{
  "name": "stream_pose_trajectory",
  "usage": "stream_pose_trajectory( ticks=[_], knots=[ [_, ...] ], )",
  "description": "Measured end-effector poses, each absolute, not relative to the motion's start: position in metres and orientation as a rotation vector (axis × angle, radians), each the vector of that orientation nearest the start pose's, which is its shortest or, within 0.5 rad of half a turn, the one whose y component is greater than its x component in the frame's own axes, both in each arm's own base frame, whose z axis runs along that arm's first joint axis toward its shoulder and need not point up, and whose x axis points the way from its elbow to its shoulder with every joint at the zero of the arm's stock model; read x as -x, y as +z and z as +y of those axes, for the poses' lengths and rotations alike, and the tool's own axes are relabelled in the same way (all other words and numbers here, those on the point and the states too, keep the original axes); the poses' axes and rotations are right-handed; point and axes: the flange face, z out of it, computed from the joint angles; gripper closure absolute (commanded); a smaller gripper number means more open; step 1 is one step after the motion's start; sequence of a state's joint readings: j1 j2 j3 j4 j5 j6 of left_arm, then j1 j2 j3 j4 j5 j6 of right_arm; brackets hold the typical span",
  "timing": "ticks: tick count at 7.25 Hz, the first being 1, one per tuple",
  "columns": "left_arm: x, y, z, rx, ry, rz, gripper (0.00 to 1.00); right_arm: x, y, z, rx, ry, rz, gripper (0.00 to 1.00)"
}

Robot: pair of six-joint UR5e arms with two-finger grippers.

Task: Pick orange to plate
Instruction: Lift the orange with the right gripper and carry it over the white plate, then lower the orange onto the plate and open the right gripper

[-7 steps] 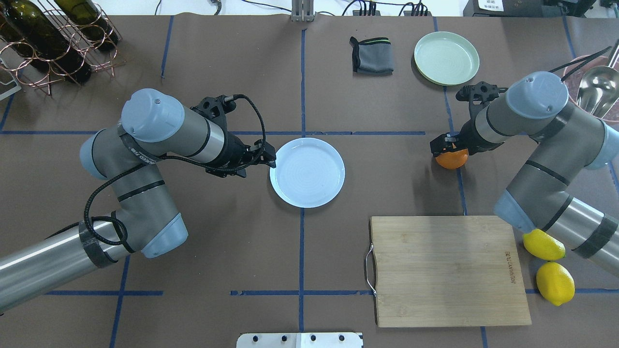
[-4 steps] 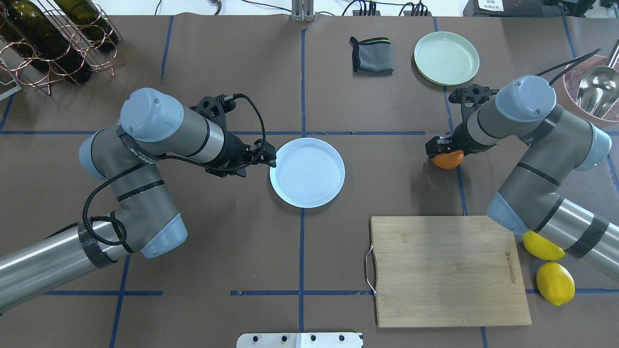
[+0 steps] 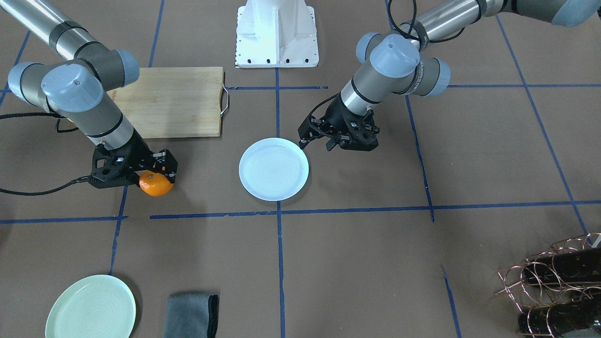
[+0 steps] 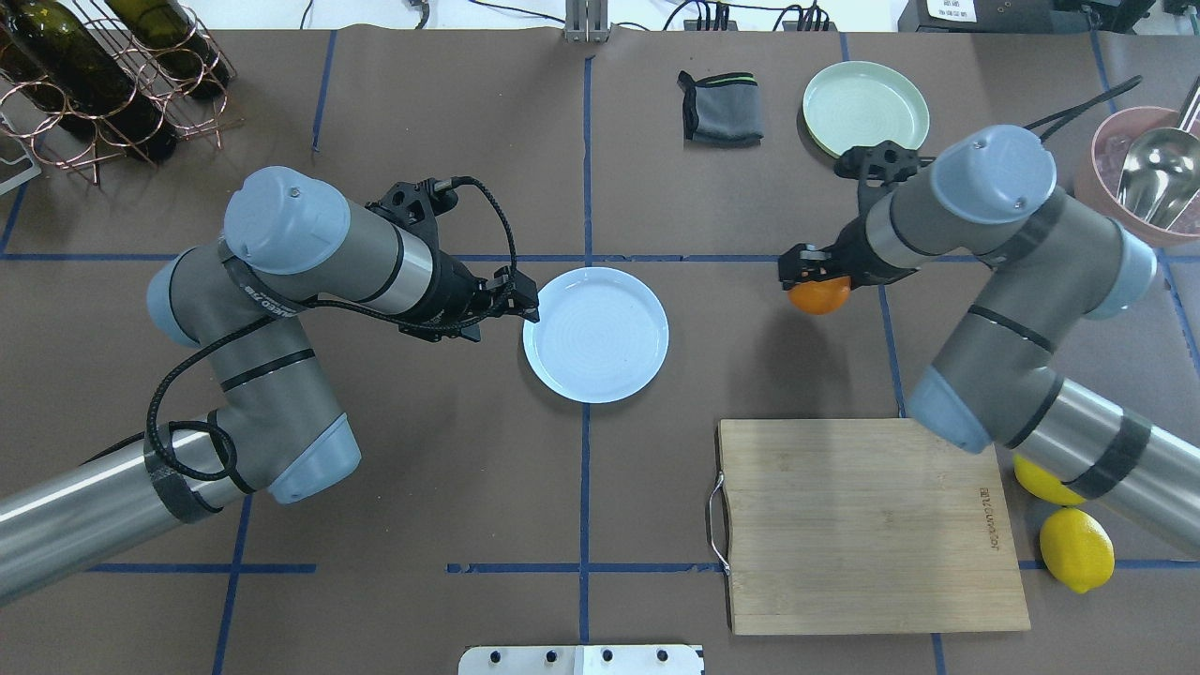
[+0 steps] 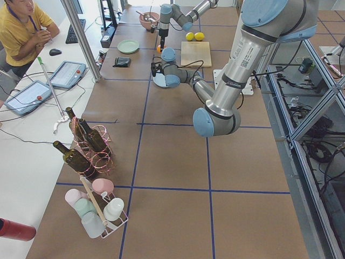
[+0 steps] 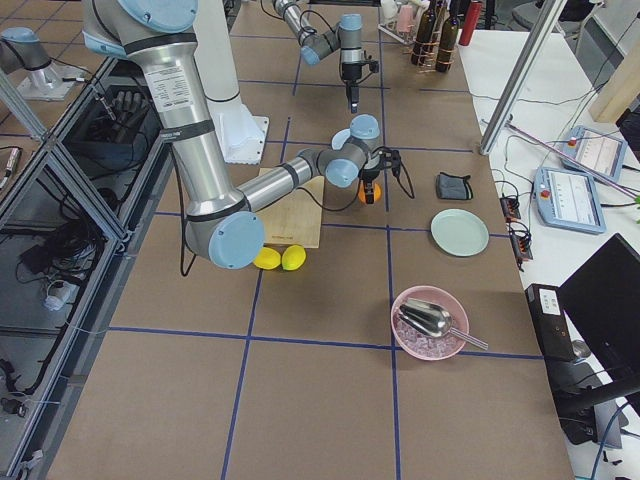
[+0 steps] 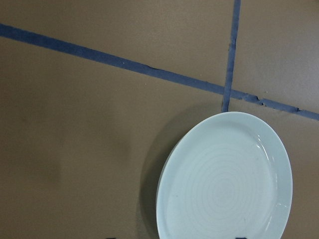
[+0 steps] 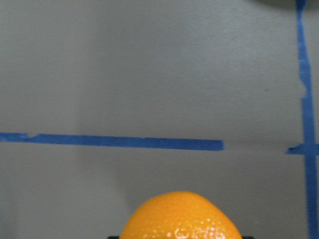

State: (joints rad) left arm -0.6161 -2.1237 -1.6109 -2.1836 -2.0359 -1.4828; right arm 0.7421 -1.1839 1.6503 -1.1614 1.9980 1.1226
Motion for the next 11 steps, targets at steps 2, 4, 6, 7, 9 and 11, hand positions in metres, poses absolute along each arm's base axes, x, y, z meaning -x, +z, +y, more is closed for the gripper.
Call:
stream_pose_trajectory(
  ticks=[2, 4, 6, 7, 9, 11],
  knots=[
    [-0.466, 0.239, -0.441, -0.043, -0.168, 1.28, 0.08, 0.499, 0.274, -0.477, -0.119, 0.19, -1.027, 1.0],
    [-0.451, 0.237, -0.435, -0.054, -0.167, 1.295, 0.05, 0.559, 0.229, -0.473, -0.134, 0.229, -1.04, 1.0],
    [-0.445, 0.241, -0.434, -0.056, -0.172, 1.292, 0.05, 0.587, 0.223, -0.463, -0.128, 0.218, -1.03, 0.92],
    [-0.445, 0.244, -0.434, -0.054, -0.174, 1.288, 0.04, 0.593, 0.226, -0.46, -0.128, 0.216, -1.021, 0.89],
    [-0.444, 0.246, -0.433, -0.053, -0.175, 1.285, 0.04, 0.597, 0.231, -0.458, -0.128, 0.224, -1.005, 0.71],
    [-0.444, 0.246, -0.434, -0.054, -0.176, 1.285, 0.04, 0.6, 0.237, -0.46, -0.128, 0.231, -0.987, 0.0]
  ],
)
